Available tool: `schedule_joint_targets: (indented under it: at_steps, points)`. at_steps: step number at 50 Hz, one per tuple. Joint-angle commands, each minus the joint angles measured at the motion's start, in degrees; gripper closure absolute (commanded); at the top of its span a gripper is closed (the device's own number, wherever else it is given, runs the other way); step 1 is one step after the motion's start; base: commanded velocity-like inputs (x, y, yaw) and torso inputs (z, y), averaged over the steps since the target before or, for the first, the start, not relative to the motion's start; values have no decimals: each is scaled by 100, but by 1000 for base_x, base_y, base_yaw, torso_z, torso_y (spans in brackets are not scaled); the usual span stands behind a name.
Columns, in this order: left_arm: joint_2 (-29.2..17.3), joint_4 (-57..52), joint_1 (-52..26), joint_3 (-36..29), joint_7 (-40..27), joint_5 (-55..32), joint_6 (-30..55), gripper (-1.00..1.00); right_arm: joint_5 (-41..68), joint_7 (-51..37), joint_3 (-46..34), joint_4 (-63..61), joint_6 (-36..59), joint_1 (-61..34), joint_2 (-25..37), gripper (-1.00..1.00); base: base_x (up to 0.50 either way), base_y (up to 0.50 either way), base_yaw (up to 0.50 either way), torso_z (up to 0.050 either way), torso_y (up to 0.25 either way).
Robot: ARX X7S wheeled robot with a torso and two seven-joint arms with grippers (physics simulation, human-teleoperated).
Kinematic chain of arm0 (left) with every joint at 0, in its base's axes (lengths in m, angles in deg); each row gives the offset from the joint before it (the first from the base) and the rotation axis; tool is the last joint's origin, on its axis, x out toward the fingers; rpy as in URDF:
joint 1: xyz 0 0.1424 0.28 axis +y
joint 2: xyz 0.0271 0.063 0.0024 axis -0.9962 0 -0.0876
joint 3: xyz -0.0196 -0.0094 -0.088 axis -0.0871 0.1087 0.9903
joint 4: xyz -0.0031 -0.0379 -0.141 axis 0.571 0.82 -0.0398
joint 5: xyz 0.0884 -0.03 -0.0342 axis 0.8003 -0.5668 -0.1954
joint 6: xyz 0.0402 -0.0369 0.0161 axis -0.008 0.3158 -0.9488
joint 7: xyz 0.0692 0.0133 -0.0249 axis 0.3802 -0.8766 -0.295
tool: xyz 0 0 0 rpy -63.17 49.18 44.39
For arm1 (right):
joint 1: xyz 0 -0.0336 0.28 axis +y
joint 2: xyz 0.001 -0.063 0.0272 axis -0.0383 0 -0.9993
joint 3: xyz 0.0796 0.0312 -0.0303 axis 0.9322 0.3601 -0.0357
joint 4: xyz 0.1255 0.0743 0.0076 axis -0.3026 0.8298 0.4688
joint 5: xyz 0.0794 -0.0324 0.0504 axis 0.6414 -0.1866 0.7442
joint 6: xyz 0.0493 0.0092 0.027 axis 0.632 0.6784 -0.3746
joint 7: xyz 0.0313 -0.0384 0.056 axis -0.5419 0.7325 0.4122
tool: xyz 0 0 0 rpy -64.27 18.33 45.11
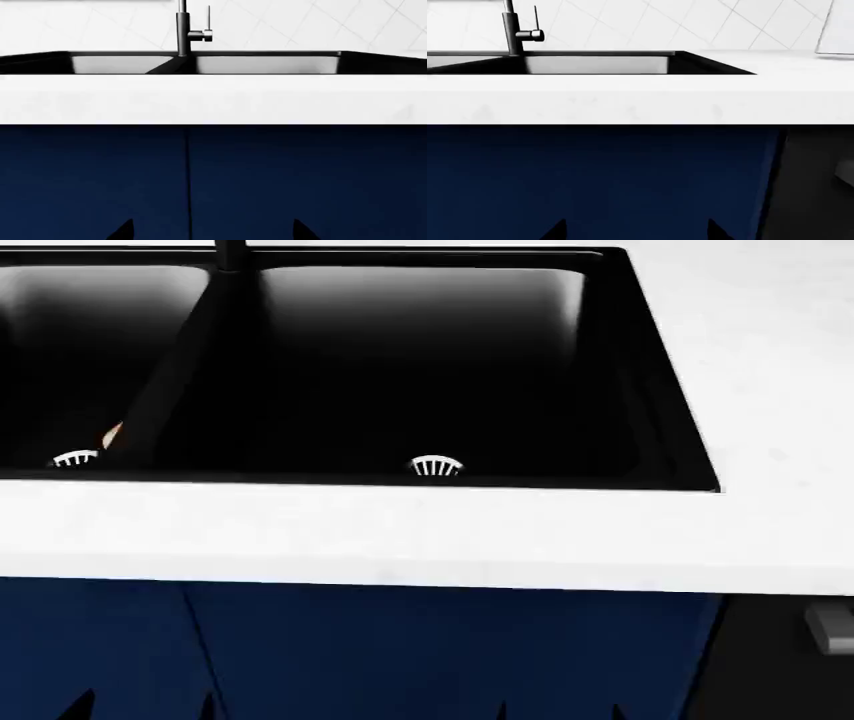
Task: Turn on the sink faucet.
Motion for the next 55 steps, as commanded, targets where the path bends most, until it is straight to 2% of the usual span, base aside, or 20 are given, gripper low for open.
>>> schedule_joint_targets:
  at_steps: [1,6,17,49,55]
  points:
    - [-92,16,-9,-117,-71,-113,16,-100,139,-125,-81,5,-29,5,80,-100,0,0,0,0,0]
    - [-224,68,-30,-339,-225,-45,-72,-100,285,-229,-191,-124,-150,74,191,-100,0,0,0,0,0]
    - [-324,52,-29,-369,-403,-270,-50,-100,449,-340,-351,-87,-9,35,334,-100,0,0,0,0,0]
    - [-531,6,-48,-527,-590,-694,189,-100,494,-735,-604,-108,-79,16,568,-100,0,497,0,0,0]
    - [-564,7,-68,-585,-691,-650,138,-100,549,-802,-613,-131,-125,31,595,-100,0,36,0,0,0]
